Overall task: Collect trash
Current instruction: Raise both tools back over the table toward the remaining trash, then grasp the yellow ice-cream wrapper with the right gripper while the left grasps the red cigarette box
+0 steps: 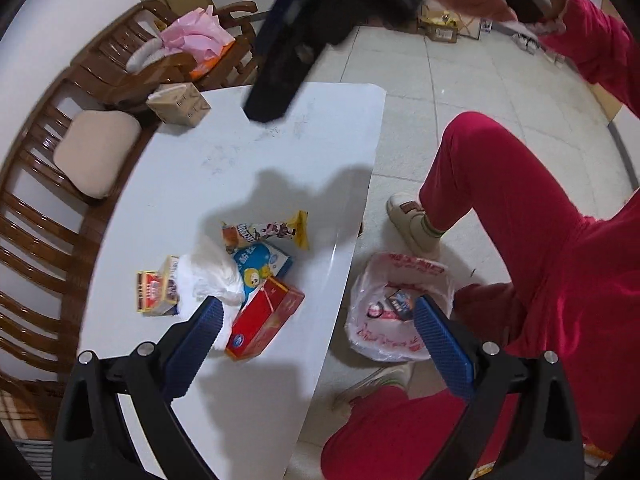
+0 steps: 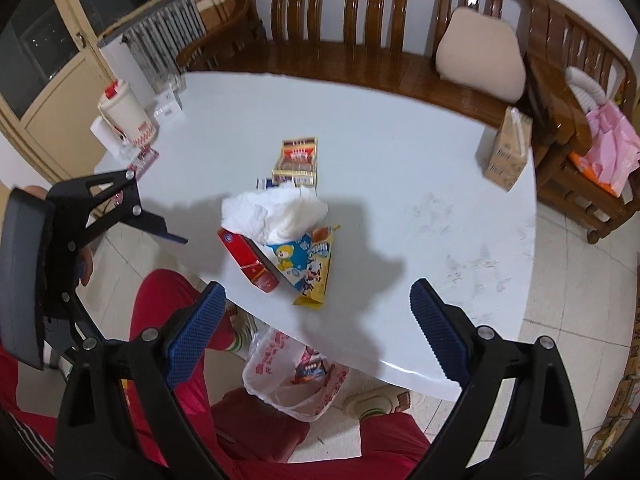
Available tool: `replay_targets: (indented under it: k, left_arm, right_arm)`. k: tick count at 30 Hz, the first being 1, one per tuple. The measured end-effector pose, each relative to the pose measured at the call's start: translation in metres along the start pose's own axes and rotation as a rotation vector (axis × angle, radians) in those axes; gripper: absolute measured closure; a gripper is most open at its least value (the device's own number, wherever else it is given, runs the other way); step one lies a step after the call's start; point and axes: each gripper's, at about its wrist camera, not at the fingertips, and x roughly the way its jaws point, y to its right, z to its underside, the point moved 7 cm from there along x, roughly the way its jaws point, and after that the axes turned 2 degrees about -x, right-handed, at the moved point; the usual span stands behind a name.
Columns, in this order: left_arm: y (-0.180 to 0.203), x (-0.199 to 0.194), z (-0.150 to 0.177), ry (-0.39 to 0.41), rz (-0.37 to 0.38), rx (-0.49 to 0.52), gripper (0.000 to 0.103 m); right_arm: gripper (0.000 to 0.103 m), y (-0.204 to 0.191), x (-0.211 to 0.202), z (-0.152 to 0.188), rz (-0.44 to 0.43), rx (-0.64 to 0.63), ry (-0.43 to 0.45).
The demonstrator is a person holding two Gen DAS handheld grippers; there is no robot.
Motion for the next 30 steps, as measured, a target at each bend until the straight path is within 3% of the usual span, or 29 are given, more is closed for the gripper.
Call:
replay_targets:
  k: [5,14,30]
  left_arm:
    - [-0.008,0.017,0.003,0.015,0.036,0.008,0.010]
    - [-0.017,0.048,0.012,-0.028,0.081,0.009,0.010]
    - [-0.022,0.080,0.022,-0.083,0.130,-0.015,0.019]
  right_arm:
    - [0.012,0.004,0.039,0.002,-0.022,0.006,-0.077]
    - [0.012,0.011,0.095,0.008,-0.048,0.031,-0.160]
    - [0.012,0.022,0.141,0.019,-0.088,0.091,-0.199]
